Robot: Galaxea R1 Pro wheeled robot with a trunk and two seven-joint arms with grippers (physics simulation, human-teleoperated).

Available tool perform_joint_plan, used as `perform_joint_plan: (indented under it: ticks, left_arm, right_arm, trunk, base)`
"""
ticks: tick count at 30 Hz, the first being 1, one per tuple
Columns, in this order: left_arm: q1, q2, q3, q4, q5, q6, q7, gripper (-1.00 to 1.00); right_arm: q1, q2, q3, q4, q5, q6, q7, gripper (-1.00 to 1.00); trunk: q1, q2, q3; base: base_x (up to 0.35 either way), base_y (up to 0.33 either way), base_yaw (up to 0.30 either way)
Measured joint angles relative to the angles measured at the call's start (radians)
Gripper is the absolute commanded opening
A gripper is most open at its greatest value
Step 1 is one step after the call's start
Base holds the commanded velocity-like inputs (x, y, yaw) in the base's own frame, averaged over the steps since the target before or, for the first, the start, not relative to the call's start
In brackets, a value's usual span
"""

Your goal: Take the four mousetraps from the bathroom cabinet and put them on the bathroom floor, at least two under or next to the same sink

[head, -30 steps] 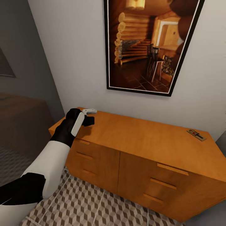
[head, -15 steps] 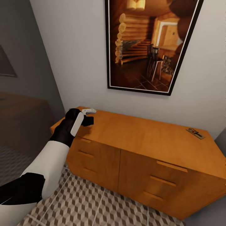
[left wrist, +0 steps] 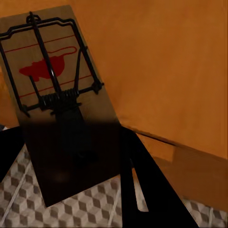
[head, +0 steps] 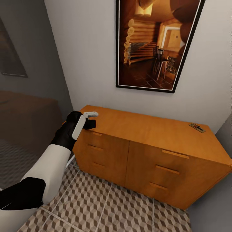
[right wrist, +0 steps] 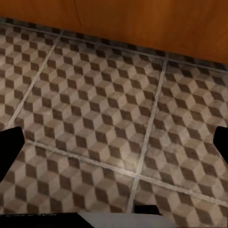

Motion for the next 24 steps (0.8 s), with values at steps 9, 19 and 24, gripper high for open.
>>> perform_joint_plan:
  ticks: [9,19,24]
  left_arm:
    - [0.0,0.0,0.0,0.002,0.0,0.0,0.0,-1.0]
    - [0.0,0.0,0.0,0.007,0.0,-0.001,0.0,-1.0]
    - [0.0,0.0,0.0,0.008,0.0,-0.001,0.0,-1.0]
  right_arm:
    - [0.0,0.0,0.0,0.0,0.0,0.0,0.0,1.0]
    - [0.0,0.0,0.0,0.0,0.0,0.0,0.0,1.0]
    - [0.0,0.0,0.0,0.0,0.0,0.0,0.0,1.0]
  trunk:
    - [0.0,0.0,0.0]
    - [0.0,0.0,0.0]
    - [0.0,0.0,0.0]
  base:
    - [-0.295,0.127,0.0]
    - [-0.295,0.128,0.0]
    - [-0.293,0.132,0.0]
